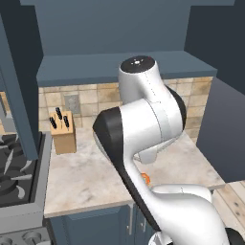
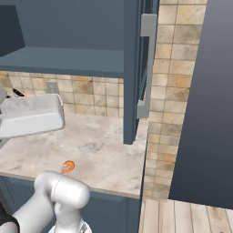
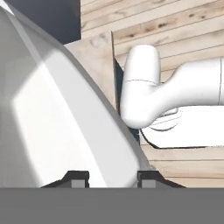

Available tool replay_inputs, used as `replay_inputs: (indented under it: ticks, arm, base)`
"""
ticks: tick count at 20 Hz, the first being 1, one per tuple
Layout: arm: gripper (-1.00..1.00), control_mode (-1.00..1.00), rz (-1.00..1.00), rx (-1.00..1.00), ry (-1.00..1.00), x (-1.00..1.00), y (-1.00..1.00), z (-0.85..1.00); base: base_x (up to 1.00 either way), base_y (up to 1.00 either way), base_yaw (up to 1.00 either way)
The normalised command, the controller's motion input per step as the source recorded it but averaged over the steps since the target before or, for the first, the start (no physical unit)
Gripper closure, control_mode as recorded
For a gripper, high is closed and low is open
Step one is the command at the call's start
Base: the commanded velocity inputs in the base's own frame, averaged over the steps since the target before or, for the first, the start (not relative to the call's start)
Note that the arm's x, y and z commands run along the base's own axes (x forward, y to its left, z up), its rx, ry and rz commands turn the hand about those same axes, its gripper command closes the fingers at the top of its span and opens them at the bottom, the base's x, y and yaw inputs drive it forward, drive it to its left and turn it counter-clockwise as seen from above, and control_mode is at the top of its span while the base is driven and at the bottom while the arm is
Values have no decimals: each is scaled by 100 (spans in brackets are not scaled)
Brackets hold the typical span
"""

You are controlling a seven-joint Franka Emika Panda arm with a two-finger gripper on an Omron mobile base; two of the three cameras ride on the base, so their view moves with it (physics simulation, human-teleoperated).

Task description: Retrieve the tupperware from the cabinet, then place the raw meat into the tupperware to avoid contamination.

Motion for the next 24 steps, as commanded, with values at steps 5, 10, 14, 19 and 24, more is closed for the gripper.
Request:
replay_inputs:
  ticks: [5,10,14,19,24]
  arm:
    - [100,-100,15,3,4,38,-13,-70]
    - [100,-100,20,0,-2,52,0,-79]
    - [100,-100,22,0,-8,49,6,-65]
    - [100,-100,22,0,-5,52,14,-55]
    - [100,-100,14,0,0,51,27,-61]
  base:
    - [0,0,0]
    - [0,0,0]
    - [0,0,0]
    - [0,0,0]
    - [0,0,0]
